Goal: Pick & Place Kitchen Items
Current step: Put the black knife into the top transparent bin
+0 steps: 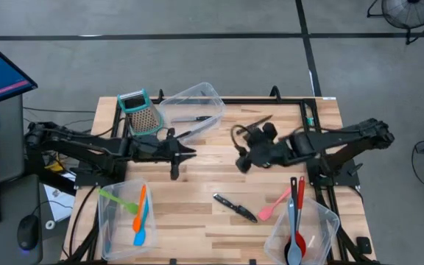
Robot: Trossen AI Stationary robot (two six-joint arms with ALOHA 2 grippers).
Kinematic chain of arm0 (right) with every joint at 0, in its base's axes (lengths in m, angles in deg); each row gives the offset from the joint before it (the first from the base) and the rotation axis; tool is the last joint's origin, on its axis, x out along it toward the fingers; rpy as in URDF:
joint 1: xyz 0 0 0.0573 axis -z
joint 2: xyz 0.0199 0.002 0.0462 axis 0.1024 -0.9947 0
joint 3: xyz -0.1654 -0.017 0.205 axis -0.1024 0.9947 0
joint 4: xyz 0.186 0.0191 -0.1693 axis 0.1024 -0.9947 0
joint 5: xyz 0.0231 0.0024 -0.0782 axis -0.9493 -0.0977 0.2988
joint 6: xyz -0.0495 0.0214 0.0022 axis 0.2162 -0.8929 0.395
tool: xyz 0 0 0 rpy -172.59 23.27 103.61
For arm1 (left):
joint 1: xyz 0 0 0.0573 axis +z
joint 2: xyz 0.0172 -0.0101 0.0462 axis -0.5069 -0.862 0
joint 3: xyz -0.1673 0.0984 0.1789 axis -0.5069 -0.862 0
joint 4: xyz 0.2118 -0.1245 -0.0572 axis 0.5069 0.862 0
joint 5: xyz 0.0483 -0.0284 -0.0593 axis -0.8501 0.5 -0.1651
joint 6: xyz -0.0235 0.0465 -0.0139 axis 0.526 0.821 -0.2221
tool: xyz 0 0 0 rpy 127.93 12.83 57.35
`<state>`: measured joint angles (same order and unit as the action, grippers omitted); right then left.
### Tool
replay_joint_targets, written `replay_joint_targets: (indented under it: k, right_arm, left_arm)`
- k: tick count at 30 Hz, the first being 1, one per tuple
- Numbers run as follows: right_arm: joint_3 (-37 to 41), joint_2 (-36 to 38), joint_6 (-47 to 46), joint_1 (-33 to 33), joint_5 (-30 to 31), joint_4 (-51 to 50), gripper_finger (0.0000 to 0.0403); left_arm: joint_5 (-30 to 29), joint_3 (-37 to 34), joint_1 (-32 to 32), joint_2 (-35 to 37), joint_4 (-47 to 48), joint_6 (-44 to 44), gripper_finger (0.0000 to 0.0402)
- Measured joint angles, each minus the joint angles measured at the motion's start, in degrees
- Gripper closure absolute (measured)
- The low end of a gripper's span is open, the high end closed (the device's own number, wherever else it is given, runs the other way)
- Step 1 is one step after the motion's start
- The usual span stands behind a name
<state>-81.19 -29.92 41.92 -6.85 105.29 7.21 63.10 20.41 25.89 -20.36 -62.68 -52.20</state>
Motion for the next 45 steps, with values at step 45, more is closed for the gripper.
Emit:
replay_joint_targets:
  k: [45]
  right_arm:
    - [-0.2,-33.9,-28.4,38.3,-26.0,1.5,0.0118]
  left_arm:
    - [5.2,0.0,-11.2,0.2,0.5,-8.2,0.0226]
